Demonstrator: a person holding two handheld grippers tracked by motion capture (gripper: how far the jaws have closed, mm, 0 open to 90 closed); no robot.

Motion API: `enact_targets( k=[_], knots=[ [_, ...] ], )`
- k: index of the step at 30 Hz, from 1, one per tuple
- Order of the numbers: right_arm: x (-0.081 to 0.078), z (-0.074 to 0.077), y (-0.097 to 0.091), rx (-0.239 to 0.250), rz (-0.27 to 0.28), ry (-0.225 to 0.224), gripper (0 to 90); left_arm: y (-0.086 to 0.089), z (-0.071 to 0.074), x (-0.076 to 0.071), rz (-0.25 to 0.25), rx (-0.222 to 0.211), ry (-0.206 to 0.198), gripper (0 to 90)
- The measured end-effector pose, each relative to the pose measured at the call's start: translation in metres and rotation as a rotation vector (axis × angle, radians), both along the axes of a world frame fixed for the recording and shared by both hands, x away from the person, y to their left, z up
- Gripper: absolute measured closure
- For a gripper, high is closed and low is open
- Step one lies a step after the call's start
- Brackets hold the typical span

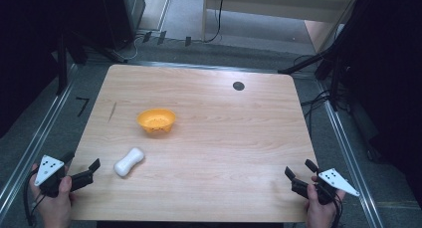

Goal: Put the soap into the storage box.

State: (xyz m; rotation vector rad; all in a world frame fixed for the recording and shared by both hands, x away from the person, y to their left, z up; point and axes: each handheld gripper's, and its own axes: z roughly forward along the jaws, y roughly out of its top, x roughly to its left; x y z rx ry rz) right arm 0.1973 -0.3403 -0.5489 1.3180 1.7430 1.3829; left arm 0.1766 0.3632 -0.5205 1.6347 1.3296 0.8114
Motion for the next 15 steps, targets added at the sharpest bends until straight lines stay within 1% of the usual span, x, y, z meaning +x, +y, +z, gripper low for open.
enact_targets(
  k=[1,2,3,4,5,6,8,9,10,12,13,14,15],
  knots=[
    [0.0,0.0,0.0,-0.003,0.006,0.001,14.2,-0.001,0.0,0.0,0.0,0.013,0.008,6.9],
    [0.001,0.0,0.001,-0.006,0.006,0.012,14.1,-0.002,0.0,0.0,0.004,0.022,0.015,6.8],
    [0.001,0.0,0.001,-0.008,-0.002,0.018,14.1,-0.002,0.0,0.001,-0.005,0.023,0.028,5.8],
    [0.001,0.0,0.001,-0.008,-0.002,0.018,14.1,-0.002,0.0,0.001,-0.005,0.023,0.028,2.6],
    [0.002,0.0,0.001,-0.017,0.008,0.031,14.1,-0.003,0.002,0.004,-0.023,0.033,0.067,0.8],
    [0.002,0.0,0.001,-0.023,0.005,0.041,14.1,-0.004,0.004,0.005,-0.027,0.055,0.076,0.9],
    [0.003,0.0,0.003,-0.038,0.006,0.056,14.1,-0.008,0.012,0.007,-0.034,0.079,0.086,1.0],
    [0.004,0.0,0.004,-0.042,0.007,0.071,14.1,-0.011,0.016,0.009,-0.046,0.093,0.103,1.2],
    [0.005,0.0,0.004,-0.053,0.011,0.072,14.1,-0.014,0.02,0.012,-0.059,0.11,0.128,1.7],
    [0.006,0.0,0.006,-0.064,0.02,0.087,14.1,-0.022,0.025,0.018,-0.06,0.175,0.196,3.6],
    [0.006,0.0,0.006,-0.064,0.02,0.087,14.1,-0.022,0.025,0.018,-0.06,0.175,0.196,6.0],
    [0.007,0.0,0.006,-0.07,0.027,0.094,14.1,-0.027,0.027,0.02,-0.069,0.201,0.215,6.0],
    [0.007,0.0,0.007,-0.074,0.032,0.098,14.1,-0.031,0.029,0.022,-0.095,0.227,0.24,7.1]
  ],
)
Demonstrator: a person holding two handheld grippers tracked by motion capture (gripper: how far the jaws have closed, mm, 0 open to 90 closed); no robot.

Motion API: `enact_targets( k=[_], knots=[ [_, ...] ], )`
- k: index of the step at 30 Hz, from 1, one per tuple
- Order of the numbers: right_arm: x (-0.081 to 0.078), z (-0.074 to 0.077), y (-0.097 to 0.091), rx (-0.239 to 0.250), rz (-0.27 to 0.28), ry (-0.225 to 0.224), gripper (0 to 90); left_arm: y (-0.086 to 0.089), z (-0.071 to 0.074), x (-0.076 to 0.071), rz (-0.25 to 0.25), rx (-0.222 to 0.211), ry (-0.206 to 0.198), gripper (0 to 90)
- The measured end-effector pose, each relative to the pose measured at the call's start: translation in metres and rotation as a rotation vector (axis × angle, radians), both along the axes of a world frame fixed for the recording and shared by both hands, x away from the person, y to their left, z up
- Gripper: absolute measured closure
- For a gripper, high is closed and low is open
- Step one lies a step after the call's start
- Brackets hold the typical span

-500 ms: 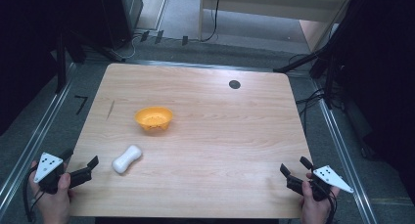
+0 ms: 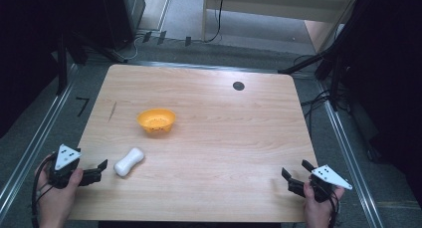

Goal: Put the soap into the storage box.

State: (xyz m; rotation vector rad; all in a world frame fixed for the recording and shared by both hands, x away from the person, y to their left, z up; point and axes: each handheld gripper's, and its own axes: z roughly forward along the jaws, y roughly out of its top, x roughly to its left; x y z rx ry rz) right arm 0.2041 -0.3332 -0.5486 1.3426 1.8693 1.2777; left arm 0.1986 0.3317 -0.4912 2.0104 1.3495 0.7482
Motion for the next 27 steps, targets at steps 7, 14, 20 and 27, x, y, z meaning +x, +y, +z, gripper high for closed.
enact_targets(
  k=[7,14,20,27],
  knots=[
    [0.0,0.0,-0.001,0.01,0.018,0.006,14.2,-0.031,0.027,0.018,-0.116,0.129,0.143,7.2],
    [0.0,0.0,-0.001,0.013,0.023,0.009,14.5,-0.046,0.038,0.036,-0.168,0.151,0.251,8.0],
    [0.001,0.0,-0.001,0.013,0.022,0.015,15.0,-0.059,0.033,0.056,-0.2,0.184,0.387,13.1],
    [0.001,0.0,-0.001,0.013,0.024,0.017,15.3,-0.065,0.026,0.068,-0.215,0.192,0.477,14.0]
  ],
)
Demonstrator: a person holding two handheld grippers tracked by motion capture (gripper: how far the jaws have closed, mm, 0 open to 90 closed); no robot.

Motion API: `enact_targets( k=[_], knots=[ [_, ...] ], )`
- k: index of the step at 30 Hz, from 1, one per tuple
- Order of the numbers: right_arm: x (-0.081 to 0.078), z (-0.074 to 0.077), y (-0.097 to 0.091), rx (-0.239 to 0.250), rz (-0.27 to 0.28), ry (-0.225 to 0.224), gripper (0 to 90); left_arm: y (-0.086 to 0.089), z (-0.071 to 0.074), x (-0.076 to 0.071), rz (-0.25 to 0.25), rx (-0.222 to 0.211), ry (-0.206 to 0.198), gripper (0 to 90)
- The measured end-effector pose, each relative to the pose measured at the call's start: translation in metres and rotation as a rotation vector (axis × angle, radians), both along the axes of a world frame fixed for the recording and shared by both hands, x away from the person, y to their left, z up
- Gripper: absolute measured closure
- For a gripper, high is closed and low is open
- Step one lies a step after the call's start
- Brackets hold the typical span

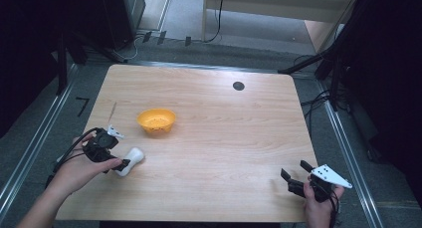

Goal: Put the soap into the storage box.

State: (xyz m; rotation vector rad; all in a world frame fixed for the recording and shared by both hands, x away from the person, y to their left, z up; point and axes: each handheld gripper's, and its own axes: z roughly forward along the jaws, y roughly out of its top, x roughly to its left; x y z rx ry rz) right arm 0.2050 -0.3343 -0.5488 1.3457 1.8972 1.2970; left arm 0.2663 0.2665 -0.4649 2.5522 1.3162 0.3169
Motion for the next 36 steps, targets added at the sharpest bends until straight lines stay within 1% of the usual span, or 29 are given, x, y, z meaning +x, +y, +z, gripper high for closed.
enact_targets(
  k=[1,4,5,7,9,10,11,12,14,16,17,18,20,21,23,24,26,27,32,34,35,36],
  knots=[
    [0.0,0.0,0.0,-0.001,0.001,0.0,15.4,-0.005,-0.003,0.002,-0.009,0.014,0.027,14.2],
    [0.0,0.0,0.0,-0.001,0.002,0.001,15.5,-0.013,-0.007,0.004,-0.016,0.029,0.069,15.0],
    [0.0,0.0,0.0,-0.001,0.002,0.001,15.5,-0.013,-0.007,0.004,-0.016,0.029,0.069,15.5],
    [0.0,0.0,0.0,0.0,0.002,0.001,15.6,-0.018,-0.011,0.007,-0.019,0.045,0.09,18.2],
    [0.0,0.0,0.0,0.0,0.002,0.0,15.6,-0.019,-0.012,0.007,-0.02,0.05,0.093,19.1],
    [0.0,0.0,0.0,0.003,0.003,0.0,15.6,-0.02,-0.014,0.01,-0.018,0.063,0.111,20.4],
    [0.0,0.0,0.0,0.003,0.003,0.0,15.6,-0.02,-0.014,0.01,-0.018,0.063,0.111,21.5],
    [0.0,0.0,0.0,0.004,0.003,0.0,15.7,-0.02,-0.017,0.011,-0.01,0.073,0.127,23.1],
    [0.0,0.0,0.0,0.005,0.004,0.0,15.7,-0.019,-0.017,0.013,-0.011,0.066,0.153,25.5],
    [0.0,0.0,0.0,0.005,0.004,0.002,15.7,-0.02,-0.018,0.014,-0.007,0.058,0.158,28.9],
    [0.0,0.0,0.0,0.006,0.004,0.002,15.7,-0.021,-0.018,0.015,-0.018,0.055,0.171,30.9],
    [0.0,0.0,0.0,0.006,0.004,0.002,15.7,-0.021,-0.018,0.015,-0.018,0.055,0.171,33.7],
    [0.0,0.0,0.0,0.006,0.004,0.005,15.7,-0.023,-0.02,0.018,-0.031,0.054,0.195,38.2],
    [0.0,0.0,0.0,0.006,0.004,0.005,15.7,-0.023,-0.02,0.018,-0.031,0.054,0.195,39.7],
    [0.0,0.0,0.0,0.005,0.005,0.005,15.7,-0.027,-0.022,0.02,-0.039,0.067,0.213,42.8],
    [0.0,0.0,0.0,0.005,0.005,0.004,15.7,-0.028,-0.022,0.021,-0.05,0.078,0.214,45.1],
    [0.0,0.0,0.0,0.006,0.004,0.004,15.7,-0.03,-0.022,0.022,-0.054,0.085,0.21,48.7],
    [0.0,0.0,0.0,0.005,0.005,0.003,15.7,-0.03,-0.022,0.023,-0.067,0.09,0.212,49.0],
    [0.0,0.0,-0.001,0.008,0.007,-0.004,15.7,-0.03,-0.022,0.026,-0.082,0.089,0.209,49.6],
    [0.0,0.0,-0.001,0.013,0.004,-0.002,15.7,-0.03,-0.022,0.026,-0.118,0.105,0.201,49.7],
    [0.0,0.0,-0.001,0.013,0.004,-0.002,15.7,-0.03,-0.022,0.026,-0.118,0.105,0.201,49.8],
    [0.0,0.0,-0.001,0.014,0.005,0.0,15.7,-0.031,-0.021,0.025,-0.174,0.155,0.197,49.8]
  ],
)
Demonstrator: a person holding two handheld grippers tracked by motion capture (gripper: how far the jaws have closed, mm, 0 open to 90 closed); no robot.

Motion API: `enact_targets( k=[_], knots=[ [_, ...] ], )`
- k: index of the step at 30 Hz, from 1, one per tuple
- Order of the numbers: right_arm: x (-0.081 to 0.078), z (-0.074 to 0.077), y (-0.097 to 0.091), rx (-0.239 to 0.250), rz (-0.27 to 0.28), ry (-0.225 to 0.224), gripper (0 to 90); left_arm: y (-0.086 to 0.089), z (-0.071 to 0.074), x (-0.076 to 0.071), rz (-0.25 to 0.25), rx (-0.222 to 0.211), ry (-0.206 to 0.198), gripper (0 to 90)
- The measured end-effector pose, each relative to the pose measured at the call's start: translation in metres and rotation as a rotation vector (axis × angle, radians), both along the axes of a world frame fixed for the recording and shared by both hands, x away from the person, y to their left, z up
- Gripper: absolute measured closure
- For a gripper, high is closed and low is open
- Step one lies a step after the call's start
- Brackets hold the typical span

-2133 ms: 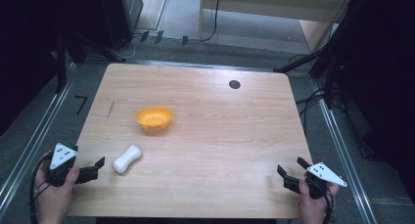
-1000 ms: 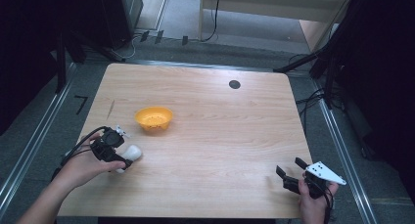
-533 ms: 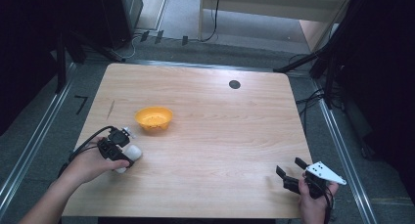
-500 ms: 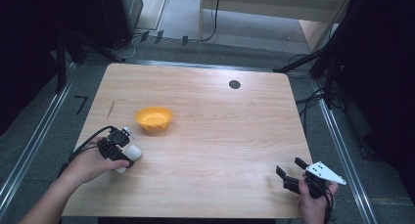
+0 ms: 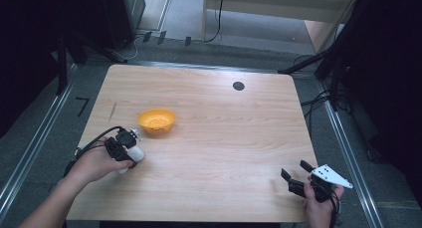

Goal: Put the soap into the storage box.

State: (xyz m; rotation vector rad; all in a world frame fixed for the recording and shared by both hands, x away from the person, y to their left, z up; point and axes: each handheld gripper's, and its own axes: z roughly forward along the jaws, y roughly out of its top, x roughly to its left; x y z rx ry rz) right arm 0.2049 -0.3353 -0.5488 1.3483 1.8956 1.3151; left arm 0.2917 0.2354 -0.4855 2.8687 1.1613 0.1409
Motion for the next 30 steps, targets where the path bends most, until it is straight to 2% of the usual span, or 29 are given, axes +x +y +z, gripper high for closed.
enact_targets(
  k=[7,8,10,11,14,17,18,19,23,30],
  knots=[
    [0.0,0.0,0.0,0.002,0.001,0.001,15.7,0.0,0.01,0.003,-0.045,0.024,-0.022,49.9],
    [0.0,0.0,0.0,0.003,0.001,0.001,15.7,0.0,0.018,0.005,-0.071,0.022,-0.031,49.9],
    [0.0,0.0,0.0,0.003,0.001,0.002,15.7,0.001,0.022,0.007,-0.082,0.017,-0.037,49.9],
    [0.0,0.0,0.0,0.003,0.002,0.002,15.7,0.001,0.03,0.008,-0.121,0.019,-0.055,49.9],
    [0.0,0.0,0.0,0.003,0.002,0.002,15.7,0.002,0.038,0.011,-0.149,0.027,-0.072,49.9],
    [0.0,0.0,0.0,0.001,0.003,0.002,15.7,0.002,0.049,0.018,-0.204,0.032,-0.087,49.9],
    [0.0,0.0,0.0,0.001,0.003,0.002,15.7,0.002,0.049,0.018,-0.204,0.032,-0.087,49.9],
    [0.0,0.0,0.0,0.001,0.002,0.002,15.7,0.001,0.054,0.021,-0.229,0.035,-0.09,49.9],
    [0.0,0.0,0.0,0.0,0.002,0.001,15.7,-0.002,0.061,0.026,-0.274,0.03,-0.085,49.9],
    [0.0,0.0,0.0,0.001,0.003,0.002,15.7,-0.007,0.07,0.035,-0.341,0.057,-0.097,49.9]
  ],
)
